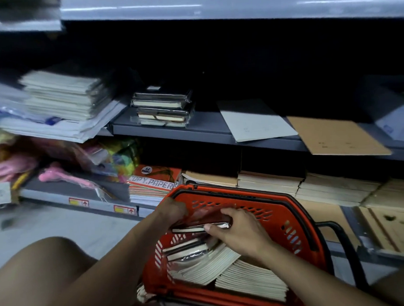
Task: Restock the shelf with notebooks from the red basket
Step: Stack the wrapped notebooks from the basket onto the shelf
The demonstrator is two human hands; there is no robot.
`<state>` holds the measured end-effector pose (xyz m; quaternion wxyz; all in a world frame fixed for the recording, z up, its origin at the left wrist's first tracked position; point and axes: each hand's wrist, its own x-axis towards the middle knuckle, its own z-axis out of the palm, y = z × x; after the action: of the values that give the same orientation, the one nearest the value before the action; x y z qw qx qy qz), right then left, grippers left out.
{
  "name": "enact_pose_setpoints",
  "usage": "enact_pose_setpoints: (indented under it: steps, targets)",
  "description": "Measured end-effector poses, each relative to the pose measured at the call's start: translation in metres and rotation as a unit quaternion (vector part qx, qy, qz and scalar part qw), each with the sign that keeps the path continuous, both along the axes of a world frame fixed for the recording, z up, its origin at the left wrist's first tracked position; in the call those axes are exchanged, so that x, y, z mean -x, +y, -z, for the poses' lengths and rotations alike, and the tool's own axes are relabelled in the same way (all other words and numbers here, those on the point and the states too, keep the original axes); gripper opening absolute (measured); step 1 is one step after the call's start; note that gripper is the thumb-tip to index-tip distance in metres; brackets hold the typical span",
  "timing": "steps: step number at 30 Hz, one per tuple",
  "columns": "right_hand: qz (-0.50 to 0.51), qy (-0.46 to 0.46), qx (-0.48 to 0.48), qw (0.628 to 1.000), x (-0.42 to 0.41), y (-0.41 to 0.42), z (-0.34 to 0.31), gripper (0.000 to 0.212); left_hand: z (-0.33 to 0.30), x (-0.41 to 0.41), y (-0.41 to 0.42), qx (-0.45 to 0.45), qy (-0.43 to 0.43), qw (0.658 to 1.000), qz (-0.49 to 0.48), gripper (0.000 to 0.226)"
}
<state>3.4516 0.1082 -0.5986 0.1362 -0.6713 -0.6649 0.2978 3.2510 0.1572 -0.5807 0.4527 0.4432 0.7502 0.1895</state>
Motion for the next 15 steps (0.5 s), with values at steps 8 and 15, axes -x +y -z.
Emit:
enact_pose_setpoints:
  steps: [8,15]
  targets:
    - [-0.014,0.015,-0.067,0.998,-0.006,-0.014,-0.044,0.105,-0.034,0.012,-0.016,-0.082,-0.073,0.99,-0.086,0.011]
    - [-0.01,0.052,-0.132,0.99,0.004,-0.025,-0.08,0.107,-0.065,0.03,-0.032,-0.171,-0.173,0.95,-0.194,0.008]
